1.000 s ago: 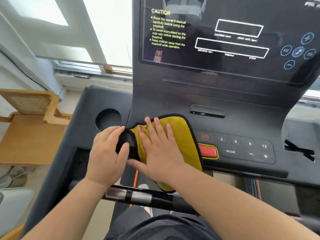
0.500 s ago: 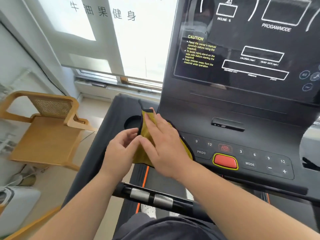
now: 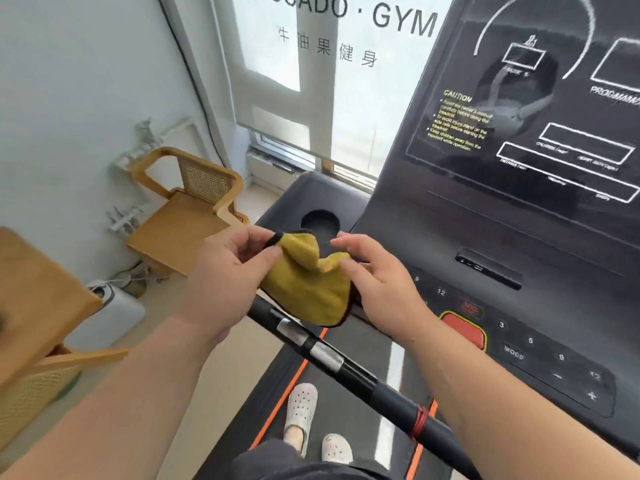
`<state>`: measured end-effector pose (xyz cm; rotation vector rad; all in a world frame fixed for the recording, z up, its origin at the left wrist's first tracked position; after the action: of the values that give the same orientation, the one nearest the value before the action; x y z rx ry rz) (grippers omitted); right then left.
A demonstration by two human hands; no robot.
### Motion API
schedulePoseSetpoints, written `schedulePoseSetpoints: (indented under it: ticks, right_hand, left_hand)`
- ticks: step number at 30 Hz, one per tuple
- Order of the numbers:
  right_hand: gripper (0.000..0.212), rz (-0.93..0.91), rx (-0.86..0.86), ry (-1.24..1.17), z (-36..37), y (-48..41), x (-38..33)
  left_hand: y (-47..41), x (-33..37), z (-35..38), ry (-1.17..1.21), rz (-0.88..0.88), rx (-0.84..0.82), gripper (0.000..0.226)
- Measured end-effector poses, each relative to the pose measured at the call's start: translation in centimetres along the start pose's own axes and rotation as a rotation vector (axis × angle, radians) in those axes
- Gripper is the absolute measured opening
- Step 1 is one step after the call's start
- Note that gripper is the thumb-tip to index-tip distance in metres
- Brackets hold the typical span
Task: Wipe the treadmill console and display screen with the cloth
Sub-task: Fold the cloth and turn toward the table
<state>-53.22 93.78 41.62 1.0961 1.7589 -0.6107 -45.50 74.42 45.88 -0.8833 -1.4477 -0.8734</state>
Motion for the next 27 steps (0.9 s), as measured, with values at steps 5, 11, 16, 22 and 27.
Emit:
schedulePoseSetpoints:
  ticks: [5, 11, 16, 22, 27]
  right_hand:
    - [0.015, 0.167, -0.083, 0.017, 4.6, 1.7, 1.7]
    - [0.020, 0.289, -0.339, 0.002, 14.4, 6.9, 1.8]
    - [0.034, 0.396, -0.581, -0.048, 23.1, 11.9, 1.7]
    - [0.028, 0.414, -0.543, -0.219, 32.0, 16.3, -1.8]
    - [0.008, 0.198, -0.431, -0.088, 36.9, 18.4, -8.1]
  left_hand:
    - [5.1, 1.7, -4.3, -0.121, 0.025, 0.100, 0.018]
    - [12.2, 3.4, -11.5, -0.085, 0.061, 0.300, 0.022]
    - [18.2, 4.4, -18.0, 0.019, 0.106, 0.461, 0.021]
    - [27.5, 1.6, -30.3, 0.035, 0.108, 0.695, 0.027]
    - [35.6, -4.4, -41.6, -0.007, -0.075, 0.862, 0.020]
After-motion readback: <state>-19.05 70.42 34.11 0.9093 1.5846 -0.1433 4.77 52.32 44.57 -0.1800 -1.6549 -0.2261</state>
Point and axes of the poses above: each hand's wrist, its own y-axis away from the middle knuckle, its own z-axis out of the palm, x = y × z, the point moved 8 cm from there along -y, towards the middle knuckle, and after that the axes turned 8 degrees about y, right-handed, at the moved point
